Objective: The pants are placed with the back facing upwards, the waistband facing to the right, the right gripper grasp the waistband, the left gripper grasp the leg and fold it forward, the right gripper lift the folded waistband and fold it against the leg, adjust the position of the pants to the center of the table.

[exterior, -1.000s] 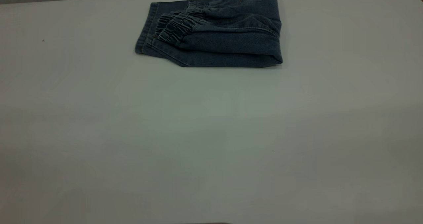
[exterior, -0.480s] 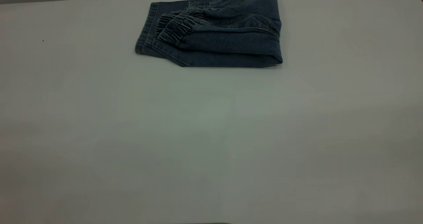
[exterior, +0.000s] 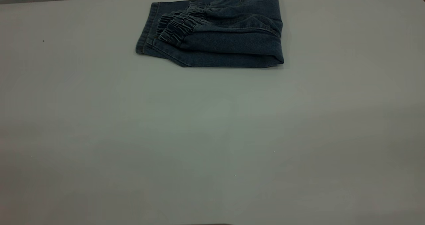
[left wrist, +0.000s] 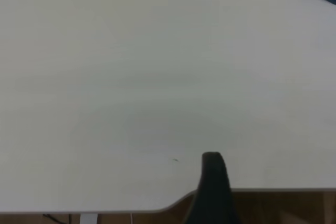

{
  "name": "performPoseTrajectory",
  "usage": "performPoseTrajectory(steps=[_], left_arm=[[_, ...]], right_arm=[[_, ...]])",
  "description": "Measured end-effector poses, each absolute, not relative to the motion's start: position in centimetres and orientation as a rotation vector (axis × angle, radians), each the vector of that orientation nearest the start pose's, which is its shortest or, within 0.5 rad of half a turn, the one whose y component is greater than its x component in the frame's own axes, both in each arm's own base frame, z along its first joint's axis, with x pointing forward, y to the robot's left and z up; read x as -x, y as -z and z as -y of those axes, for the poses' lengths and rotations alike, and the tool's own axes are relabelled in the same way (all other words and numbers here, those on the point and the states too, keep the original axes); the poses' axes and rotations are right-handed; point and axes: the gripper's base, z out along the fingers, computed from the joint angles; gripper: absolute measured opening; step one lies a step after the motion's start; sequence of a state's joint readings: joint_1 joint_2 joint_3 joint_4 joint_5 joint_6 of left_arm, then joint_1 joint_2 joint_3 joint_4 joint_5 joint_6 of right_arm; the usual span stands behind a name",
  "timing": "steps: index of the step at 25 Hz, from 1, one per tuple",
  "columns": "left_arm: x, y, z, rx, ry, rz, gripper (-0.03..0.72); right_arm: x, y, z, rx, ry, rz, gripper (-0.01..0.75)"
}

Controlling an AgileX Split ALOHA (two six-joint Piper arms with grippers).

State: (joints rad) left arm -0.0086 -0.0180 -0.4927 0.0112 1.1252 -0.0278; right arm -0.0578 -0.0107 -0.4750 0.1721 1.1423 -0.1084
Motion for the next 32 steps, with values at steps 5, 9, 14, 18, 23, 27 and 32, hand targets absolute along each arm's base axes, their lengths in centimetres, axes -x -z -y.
performPoseTrajectory(steps=[5, 9, 14, 18, 23, 27, 32], left_arm=[[0.96, -27.00, -0.10, 0.021, 0.008, -2.098, 0.516], [0.96, -27.00, -0.10, 0.021, 0.008, -2.098, 0.516], [0.96, -27.00, -0.10, 0.021, 0.008, -2.098, 0.516], [0.96, -27.00, -0.10, 0.021, 0.008, -2.098, 0.516], [0.96, -26.99, -0.10, 0.021, 0.008, -2.099, 0.516], [0.96, -26.99, -0.10, 0.021, 0.008, -2.099, 0.516], [0.96, -26.99, -0.10, 0.021, 0.008, -2.099, 0.516]], right_arm=[[0.72, -26.48, -1.40, 0.055, -0.110, -2.129, 0.594], [0.71, -26.43, -0.93, -0.026, -0.082, -2.135, 0.594], [0.70, -26.42, -0.73, -0.055, -0.067, -2.135, 0.594], [0.70, -26.43, -0.76, -0.046, -0.067, -2.135, 0.594], [0.70, -26.43, -0.76, -0.042, -0.066, -2.135, 0.594], [0.70, -26.43, -0.76, -0.042, -0.066, -2.135, 0.594], [0.70, -26.43, -0.77, -0.041, -0.066, -2.135, 0.594]])
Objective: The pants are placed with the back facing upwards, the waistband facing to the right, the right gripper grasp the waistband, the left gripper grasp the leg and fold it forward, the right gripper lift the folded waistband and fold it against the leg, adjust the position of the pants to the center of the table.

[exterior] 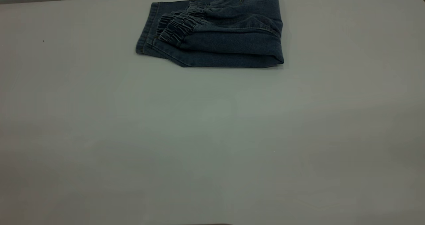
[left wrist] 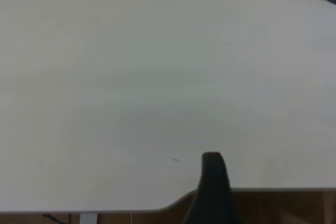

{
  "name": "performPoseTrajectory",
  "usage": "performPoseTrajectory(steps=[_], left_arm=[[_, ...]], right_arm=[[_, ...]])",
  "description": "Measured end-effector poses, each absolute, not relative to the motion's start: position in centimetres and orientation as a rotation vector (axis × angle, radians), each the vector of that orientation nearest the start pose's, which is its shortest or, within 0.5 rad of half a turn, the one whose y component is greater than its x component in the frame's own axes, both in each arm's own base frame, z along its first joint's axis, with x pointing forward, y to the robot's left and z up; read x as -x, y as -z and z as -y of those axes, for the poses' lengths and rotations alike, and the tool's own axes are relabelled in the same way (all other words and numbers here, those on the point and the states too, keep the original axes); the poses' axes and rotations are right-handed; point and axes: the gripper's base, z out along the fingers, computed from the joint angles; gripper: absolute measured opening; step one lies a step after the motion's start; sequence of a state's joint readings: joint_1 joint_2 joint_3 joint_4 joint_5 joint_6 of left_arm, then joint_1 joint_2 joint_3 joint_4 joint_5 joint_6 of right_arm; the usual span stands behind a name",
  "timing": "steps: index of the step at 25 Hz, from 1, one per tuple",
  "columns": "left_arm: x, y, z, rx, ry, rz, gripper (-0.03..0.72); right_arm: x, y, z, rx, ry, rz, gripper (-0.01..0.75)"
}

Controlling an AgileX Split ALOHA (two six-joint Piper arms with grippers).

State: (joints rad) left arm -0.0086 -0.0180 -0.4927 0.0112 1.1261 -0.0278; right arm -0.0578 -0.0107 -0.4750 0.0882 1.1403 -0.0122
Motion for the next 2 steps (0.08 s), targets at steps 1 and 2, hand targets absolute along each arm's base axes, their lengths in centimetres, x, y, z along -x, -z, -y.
performPoseTrajectory(steps=[1, 2], left_arm=[[0.96, -26.99, -0.10, 0.021, 0.008, -2.099, 0.516], [0.96, -26.99, -0.10, 0.022, 0.009, -2.099, 0.516]], right_arm=[[0.70, -26.43, -0.77, -0.041, -0.066, -2.135, 0.594], [0.70, -26.43, -0.77, -0.041, -0.066, -2.135, 0.594]])
